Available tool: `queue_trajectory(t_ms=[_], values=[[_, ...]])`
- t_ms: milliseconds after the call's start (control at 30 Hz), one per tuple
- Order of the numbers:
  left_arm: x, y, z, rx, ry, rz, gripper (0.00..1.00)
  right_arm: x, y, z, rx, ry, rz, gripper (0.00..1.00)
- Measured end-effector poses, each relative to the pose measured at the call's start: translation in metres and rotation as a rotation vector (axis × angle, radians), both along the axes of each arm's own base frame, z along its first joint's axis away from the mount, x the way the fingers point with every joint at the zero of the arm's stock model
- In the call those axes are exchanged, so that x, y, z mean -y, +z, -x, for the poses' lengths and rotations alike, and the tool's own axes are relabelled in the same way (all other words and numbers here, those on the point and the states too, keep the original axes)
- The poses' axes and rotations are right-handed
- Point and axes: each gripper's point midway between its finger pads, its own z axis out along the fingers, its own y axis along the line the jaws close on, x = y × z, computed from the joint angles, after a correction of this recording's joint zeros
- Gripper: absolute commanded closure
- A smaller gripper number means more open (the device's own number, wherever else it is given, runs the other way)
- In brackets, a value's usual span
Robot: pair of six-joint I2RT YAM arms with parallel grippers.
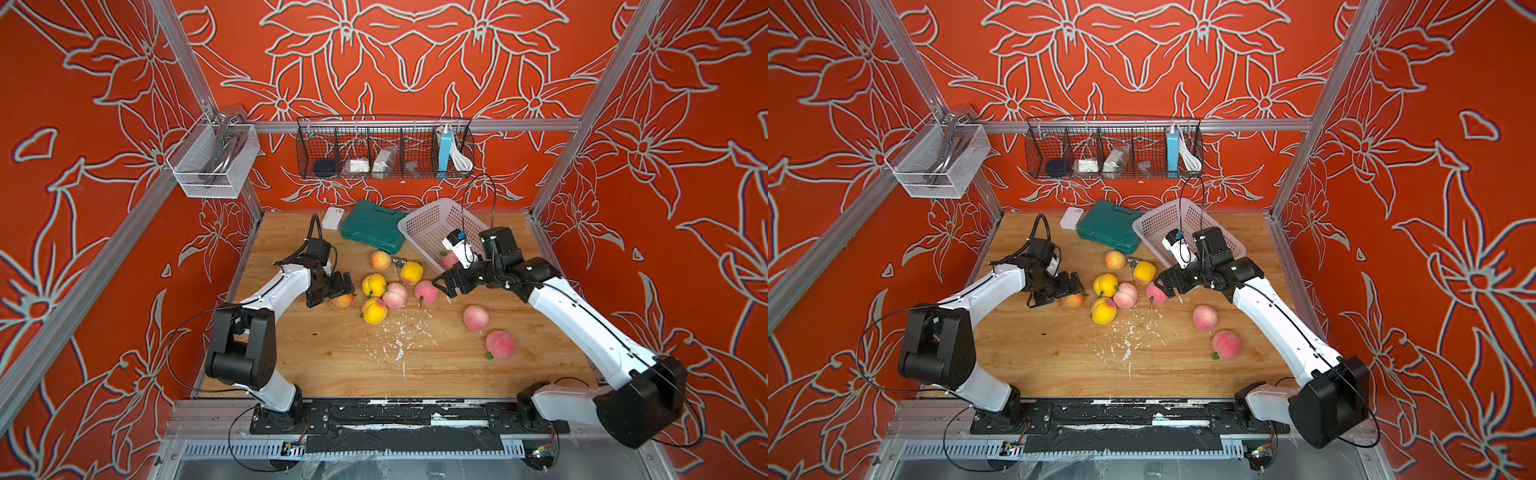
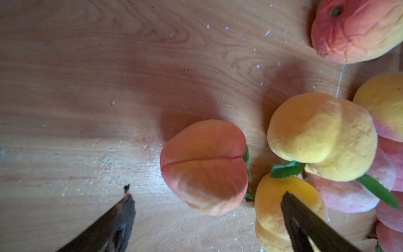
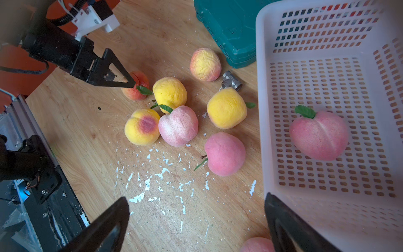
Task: Put the peaches into the basket
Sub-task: Pick up the peach from the center of the board.
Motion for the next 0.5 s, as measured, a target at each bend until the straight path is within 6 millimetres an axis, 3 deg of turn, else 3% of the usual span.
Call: queue_trajectory(t_ms=[500], values=[[-0.001,-0.022,-0.005,-0.050,-0.003,-0.016,0.01,-0.002,-0.007,-0.004,-0.009,-0.005,-0.002,0.01]])
